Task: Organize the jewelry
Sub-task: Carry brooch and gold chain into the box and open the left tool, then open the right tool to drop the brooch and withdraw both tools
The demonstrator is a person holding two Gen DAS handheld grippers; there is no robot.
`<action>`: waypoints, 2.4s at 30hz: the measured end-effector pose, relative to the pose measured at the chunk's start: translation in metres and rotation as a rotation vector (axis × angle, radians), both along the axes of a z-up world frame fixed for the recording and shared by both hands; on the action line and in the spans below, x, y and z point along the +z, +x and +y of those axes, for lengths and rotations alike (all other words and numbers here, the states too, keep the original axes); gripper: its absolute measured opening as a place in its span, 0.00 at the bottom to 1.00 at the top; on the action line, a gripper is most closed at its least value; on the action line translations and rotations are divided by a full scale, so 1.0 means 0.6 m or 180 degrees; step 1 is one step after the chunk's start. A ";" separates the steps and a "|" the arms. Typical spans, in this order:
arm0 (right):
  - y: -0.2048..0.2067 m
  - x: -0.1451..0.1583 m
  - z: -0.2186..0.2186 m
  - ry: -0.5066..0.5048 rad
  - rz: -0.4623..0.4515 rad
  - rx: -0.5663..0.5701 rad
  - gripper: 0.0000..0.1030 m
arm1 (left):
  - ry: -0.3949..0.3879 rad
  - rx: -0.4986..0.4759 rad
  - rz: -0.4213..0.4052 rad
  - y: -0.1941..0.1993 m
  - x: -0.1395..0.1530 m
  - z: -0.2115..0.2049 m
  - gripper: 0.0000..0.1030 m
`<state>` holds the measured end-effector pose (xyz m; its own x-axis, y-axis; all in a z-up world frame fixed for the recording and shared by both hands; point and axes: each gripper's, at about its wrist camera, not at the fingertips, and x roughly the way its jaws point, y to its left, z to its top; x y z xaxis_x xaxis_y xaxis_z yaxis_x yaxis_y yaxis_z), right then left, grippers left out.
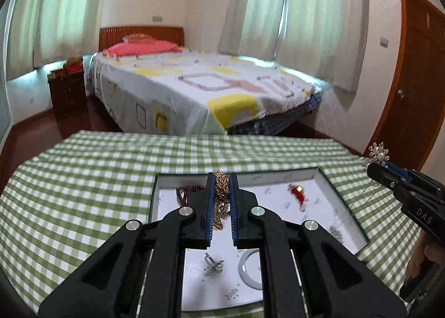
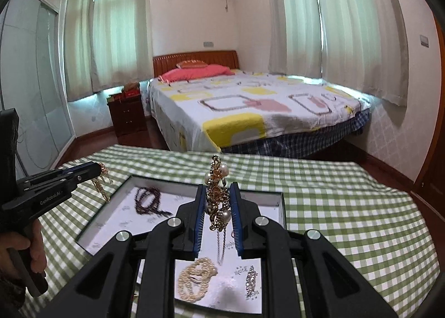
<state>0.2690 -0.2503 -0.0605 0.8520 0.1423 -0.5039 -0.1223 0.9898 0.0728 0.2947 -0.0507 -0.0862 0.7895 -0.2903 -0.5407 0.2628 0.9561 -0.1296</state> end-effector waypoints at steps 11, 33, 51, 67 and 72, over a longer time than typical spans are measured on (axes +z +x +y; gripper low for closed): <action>0.057 -0.111 -0.020 -0.0042 0.0575 -0.0082 0.18 | 0.0177 0.0162 0.0575 0.069 -0.112 0.004 0.10; 0.090 -0.164 -0.036 -0.0002 0.1067 -0.0126 0.18 | 0.0226 0.0113 0.0904 0.098 -0.163 -0.010 0.10; 0.091 -0.163 -0.035 -0.0001 0.1044 -0.0126 0.18 | 0.0228 0.0099 0.0884 0.097 -0.166 -0.016 0.24; 0.083 -0.143 -0.044 0.0071 0.0909 -0.0135 0.31 | 0.0222 0.0019 0.0789 0.085 -0.148 -0.026 0.50; 0.077 -0.126 -0.035 0.0067 0.0815 -0.0090 0.33 | 0.0242 0.0004 0.0678 0.072 -0.135 -0.023 0.58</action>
<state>0.3151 -0.2715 -0.1360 0.7007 0.1331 -0.7009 -0.0696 0.9905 0.1186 0.3382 -0.0645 -0.1671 0.6555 -0.2414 -0.7156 0.2360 0.9656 -0.1095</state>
